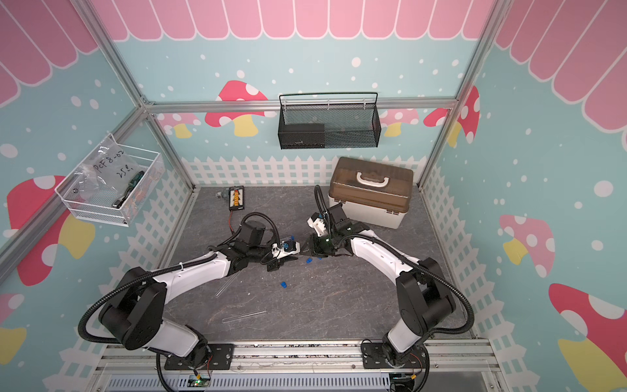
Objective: Insert stoppers into test tubes
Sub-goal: Pick up the test tube at the center of the board.
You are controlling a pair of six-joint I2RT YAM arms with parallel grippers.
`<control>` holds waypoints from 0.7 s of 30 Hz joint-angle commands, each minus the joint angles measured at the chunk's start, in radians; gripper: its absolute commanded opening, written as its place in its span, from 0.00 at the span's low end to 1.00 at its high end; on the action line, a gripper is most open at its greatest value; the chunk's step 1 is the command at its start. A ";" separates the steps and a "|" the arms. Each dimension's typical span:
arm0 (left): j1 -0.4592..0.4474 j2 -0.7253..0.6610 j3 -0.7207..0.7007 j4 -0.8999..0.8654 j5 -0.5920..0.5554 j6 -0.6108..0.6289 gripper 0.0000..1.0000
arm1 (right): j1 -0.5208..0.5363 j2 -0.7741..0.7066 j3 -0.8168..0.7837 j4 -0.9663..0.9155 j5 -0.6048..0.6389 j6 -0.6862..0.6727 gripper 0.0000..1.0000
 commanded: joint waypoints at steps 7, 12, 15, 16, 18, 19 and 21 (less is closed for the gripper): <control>-0.006 0.020 0.014 0.013 0.034 -0.033 0.16 | 0.013 0.018 0.005 0.010 -0.012 0.002 0.23; -0.006 0.022 0.014 0.014 0.032 -0.036 0.16 | 0.014 0.018 0.003 0.010 -0.017 0.002 0.18; -0.005 0.022 0.014 0.014 0.032 -0.038 0.16 | 0.013 0.014 0.002 0.009 -0.015 0.002 0.16; -0.006 0.022 0.014 0.014 0.032 -0.038 0.16 | 0.014 0.012 0.002 0.010 -0.016 0.002 0.16; -0.006 0.024 0.015 0.014 0.031 -0.039 0.16 | 0.013 0.011 0.002 0.010 -0.017 0.003 0.14; -0.005 0.024 0.015 0.015 0.029 -0.040 0.16 | 0.013 0.010 0.002 0.010 -0.017 0.004 0.14; -0.006 0.024 0.014 0.014 0.026 -0.040 0.17 | 0.013 0.005 0.002 0.010 -0.019 0.005 0.12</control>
